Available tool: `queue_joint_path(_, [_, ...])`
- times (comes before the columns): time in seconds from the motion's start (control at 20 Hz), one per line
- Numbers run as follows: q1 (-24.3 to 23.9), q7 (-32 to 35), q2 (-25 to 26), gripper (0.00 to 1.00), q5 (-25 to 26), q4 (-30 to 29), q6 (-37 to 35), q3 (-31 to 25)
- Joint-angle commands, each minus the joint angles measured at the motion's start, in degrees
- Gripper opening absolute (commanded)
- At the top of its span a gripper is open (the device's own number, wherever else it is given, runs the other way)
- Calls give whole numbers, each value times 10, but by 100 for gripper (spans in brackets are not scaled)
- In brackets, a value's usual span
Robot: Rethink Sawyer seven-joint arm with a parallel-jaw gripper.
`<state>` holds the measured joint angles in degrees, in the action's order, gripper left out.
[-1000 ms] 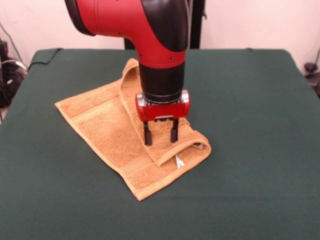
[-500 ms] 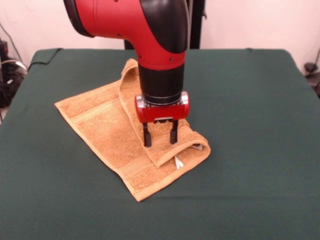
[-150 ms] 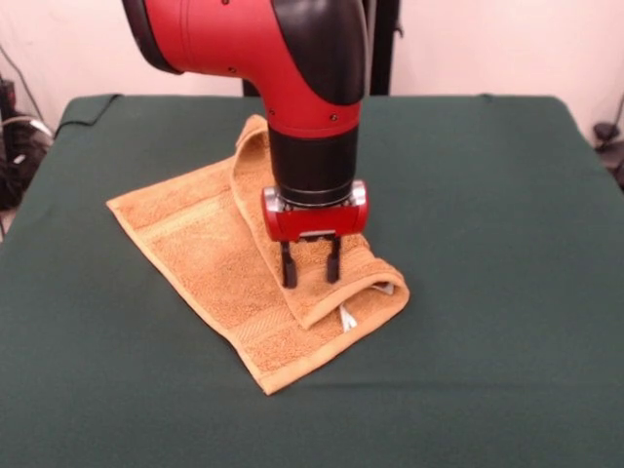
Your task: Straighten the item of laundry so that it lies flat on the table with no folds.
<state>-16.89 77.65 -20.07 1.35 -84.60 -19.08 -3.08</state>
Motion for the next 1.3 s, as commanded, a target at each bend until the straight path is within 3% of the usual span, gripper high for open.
queue_joint_path(0.05, [2,108,97,0,-5,48,62,-11])
queue_joint_path(0.75, [11,119,91,0,-8,38,55,-5])
queue_joint_path(1.0, [45,168,25,0,-29,-29,22,23])
queue_joint_path(1.3, [63,182,-32,0,-53,-82,-22,29])
